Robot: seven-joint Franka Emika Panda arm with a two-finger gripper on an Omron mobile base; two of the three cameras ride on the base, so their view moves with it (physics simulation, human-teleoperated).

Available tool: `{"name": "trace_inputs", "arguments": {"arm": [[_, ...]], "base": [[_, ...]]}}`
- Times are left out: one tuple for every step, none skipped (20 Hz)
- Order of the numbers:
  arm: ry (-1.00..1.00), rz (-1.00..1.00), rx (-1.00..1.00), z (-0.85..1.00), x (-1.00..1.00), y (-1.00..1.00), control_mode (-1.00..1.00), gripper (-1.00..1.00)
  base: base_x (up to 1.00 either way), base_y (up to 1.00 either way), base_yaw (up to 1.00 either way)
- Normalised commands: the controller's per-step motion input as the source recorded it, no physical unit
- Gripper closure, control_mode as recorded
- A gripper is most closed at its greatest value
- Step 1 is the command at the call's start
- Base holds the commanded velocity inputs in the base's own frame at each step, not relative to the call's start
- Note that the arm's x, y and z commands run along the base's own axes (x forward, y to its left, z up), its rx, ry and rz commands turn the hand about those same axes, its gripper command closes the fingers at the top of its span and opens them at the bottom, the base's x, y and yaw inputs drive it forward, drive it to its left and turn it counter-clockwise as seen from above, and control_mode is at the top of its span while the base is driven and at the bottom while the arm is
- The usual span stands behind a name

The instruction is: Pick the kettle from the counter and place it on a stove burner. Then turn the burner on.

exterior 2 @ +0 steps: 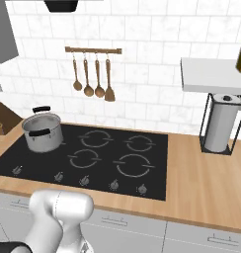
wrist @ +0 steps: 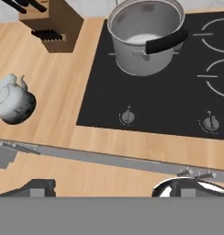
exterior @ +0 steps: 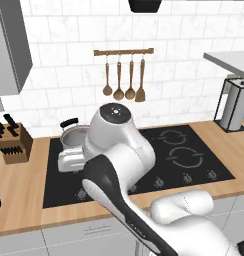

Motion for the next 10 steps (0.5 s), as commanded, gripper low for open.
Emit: {"name": "trace_inputs", "arguments": {"arm": [[0.00, 0.00, -0.04, 0.00, -0.39, 1.00, -1.00, -1.00], [0.00, 0.00, -0.03, 0.00, -0.32, 1.00, -1.00, -1.00], [0.00, 0.00, -0.01, 0.00, -0.17, 1.00, -1.00, -1.00], [0.00, 0.00, 0.00, 0.00, 0.00, 1.00, -1.00, -1.00], [0.00, -0.01, 0.00, 0.00, 0.00, 1.00, -1.00, -1.00], [0.00, -0.02, 0.00, -0.01, 0.00, 1.00, -1.00, -1.00], [0.00, -0.02, 0.00, -0.02, 0.00, 1.00, -1.00, -1.00], [0.00, -0.01, 0.00, -0.07, 0.00, 1.00, -1.00, -1.00], [0.01, -0.01, 0.02, -0.15, 0.00, 1.00, -1.00, -1.00], [0.04, -0.02, 0.02, -0.19, 0.13, 1.00, -1.00, -1.00]], "base": [[0.00, 0.00, 0.00], [0.00, 0.00, 0.00], [0.00, 0.00, 0.00], [0.00, 0.00, 0.00], [0.00, 0.00, 0.00], [0.00, 0.00, 0.00], [0.00, 0.00, 0.00], [0.00, 0.00, 0.00], [0.00, 0.00, 0.00], [0.00, 0.00, 0.00]]}}
